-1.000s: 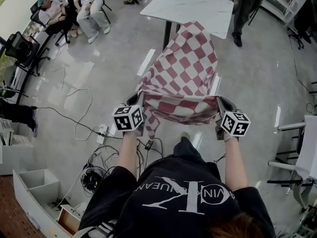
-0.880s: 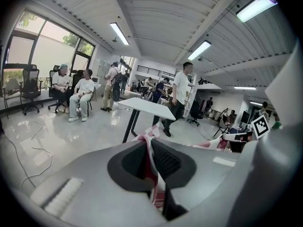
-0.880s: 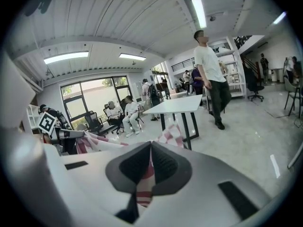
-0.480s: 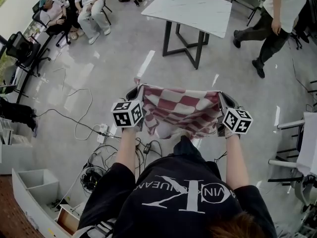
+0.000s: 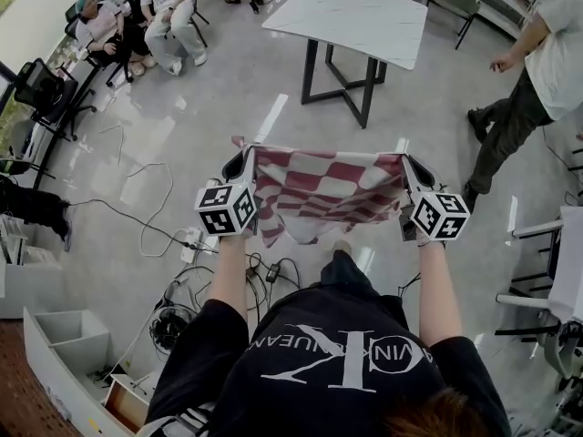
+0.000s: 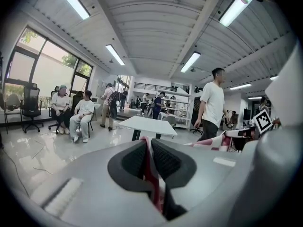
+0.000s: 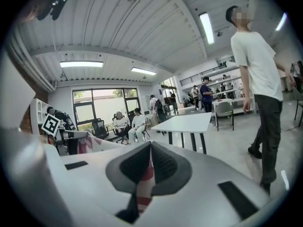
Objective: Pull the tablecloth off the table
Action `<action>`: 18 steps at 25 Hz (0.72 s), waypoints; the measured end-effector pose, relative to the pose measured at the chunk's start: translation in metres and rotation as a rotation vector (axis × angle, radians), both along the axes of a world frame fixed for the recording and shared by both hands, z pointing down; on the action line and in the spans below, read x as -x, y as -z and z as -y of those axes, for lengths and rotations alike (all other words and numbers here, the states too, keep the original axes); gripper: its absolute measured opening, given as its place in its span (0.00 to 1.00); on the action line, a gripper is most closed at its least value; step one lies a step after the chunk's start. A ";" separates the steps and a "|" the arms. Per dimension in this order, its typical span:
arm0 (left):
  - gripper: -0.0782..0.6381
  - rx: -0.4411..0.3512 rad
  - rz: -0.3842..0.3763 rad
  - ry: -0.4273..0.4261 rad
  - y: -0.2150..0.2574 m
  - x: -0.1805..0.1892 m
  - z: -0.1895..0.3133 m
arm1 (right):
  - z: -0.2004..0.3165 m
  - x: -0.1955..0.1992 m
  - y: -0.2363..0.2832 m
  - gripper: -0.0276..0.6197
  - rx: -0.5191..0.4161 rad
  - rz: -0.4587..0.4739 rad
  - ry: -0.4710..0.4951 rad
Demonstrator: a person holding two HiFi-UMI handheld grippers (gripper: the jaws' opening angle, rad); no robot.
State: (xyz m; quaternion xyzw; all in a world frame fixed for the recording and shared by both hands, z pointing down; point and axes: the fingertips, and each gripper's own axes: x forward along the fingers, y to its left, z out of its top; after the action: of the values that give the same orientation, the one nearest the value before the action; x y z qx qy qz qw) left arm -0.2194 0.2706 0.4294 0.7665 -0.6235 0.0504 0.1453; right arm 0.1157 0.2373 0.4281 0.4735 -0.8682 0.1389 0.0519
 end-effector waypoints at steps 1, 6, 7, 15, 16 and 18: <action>0.15 -0.023 0.013 0.005 0.004 0.001 -0.001 | 0.001 0.001 0.004 0.06 -0.013 -0.003 0.003; 0.14 -0.123 0.043 0.043 0.027 0.006 0.002 | 0.006 0.008 0.024 0.06 -0.076 -0.027 0.019; 0.14 -0.136 0.046 0.044 0.033 0.006 0.004 | 0.008 0.008 0.028 0.06 -0.085 -0.027 0.019; 0.14 -0.225 0.063 0.048 0.070 0.005 0.015 | 0.014 0.006 0.067 0.06 -0.175 -0.019 0.020; 0.14 -0.235 0.063 0.049 0.075 0.004 0.016 | 0.014 0.005 0.073 0.06 -0.188 -0.025 0.020; 0.14 -0.254 0.065 0.048 0.084 0.001 0.017 | 0.015 0.002 0.083 0.06 -0.212 -0.031 0.017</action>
State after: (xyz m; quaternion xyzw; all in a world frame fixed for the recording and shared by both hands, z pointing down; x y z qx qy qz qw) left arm -0.2199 0.2531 0.3458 0.7614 -0.6476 -0.0076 0.0279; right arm 0.1138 0.2226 0.3448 0.4710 -0.8811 0.0387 0.0161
